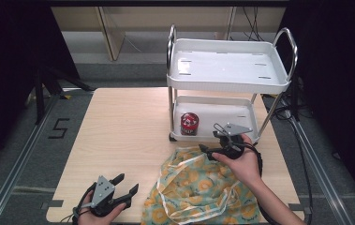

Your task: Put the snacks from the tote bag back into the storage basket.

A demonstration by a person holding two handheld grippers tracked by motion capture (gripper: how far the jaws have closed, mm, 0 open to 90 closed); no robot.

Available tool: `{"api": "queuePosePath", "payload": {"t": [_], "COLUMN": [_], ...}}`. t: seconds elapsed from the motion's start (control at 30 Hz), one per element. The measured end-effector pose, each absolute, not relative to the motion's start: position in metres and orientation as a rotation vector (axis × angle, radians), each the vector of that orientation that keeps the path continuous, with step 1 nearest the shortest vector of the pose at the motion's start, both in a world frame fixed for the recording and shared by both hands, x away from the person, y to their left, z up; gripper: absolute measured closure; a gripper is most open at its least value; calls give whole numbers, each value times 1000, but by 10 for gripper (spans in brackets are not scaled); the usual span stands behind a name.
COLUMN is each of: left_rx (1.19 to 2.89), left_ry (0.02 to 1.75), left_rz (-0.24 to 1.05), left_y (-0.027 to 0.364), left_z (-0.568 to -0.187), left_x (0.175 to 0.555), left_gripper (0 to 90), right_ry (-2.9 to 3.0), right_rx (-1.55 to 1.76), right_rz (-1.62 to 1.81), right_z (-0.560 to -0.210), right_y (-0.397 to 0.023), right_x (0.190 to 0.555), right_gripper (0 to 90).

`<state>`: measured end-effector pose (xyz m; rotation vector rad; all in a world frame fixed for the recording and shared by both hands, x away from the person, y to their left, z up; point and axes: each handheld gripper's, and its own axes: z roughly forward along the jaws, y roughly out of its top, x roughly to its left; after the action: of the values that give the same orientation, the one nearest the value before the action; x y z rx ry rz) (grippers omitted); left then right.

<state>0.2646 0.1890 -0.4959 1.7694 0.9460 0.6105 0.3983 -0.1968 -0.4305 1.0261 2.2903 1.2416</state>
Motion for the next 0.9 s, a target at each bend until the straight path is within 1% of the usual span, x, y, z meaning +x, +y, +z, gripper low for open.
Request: {"api": "queuePosePath", "payload": {"t": [0.27, 0.37, 0.53, 0.63, 0.9], "left_rx": [1768, 1777, 1779, 1780, 1779], "left_ry": [940, 964, 954, 954, 959], "left_rz": [615, 620, 624, 625, 623], "left_y": [189, 189, 190, 190, 189], "left_z": [-496, -495, -495, -495, -495], "left_x": [265, 263, 263, 263, 262], "left_gripper": [352, 352, 352, 352, 352], "right_ry": [2290, 2287, 2307, 2320, 2317], "right_rx": [1029, 1013, 983, 1004, 956], "right_rz": [1266, 1283, 1276, 1278, 1304], "right_z": [-441, -444, -450, -453, -457], "right_y": [-211, -217, -221, -224, -227], "right_x": [381, 373, 365, 354, 343], "right_gripper": [261, 273, 275, 275, 275]}}
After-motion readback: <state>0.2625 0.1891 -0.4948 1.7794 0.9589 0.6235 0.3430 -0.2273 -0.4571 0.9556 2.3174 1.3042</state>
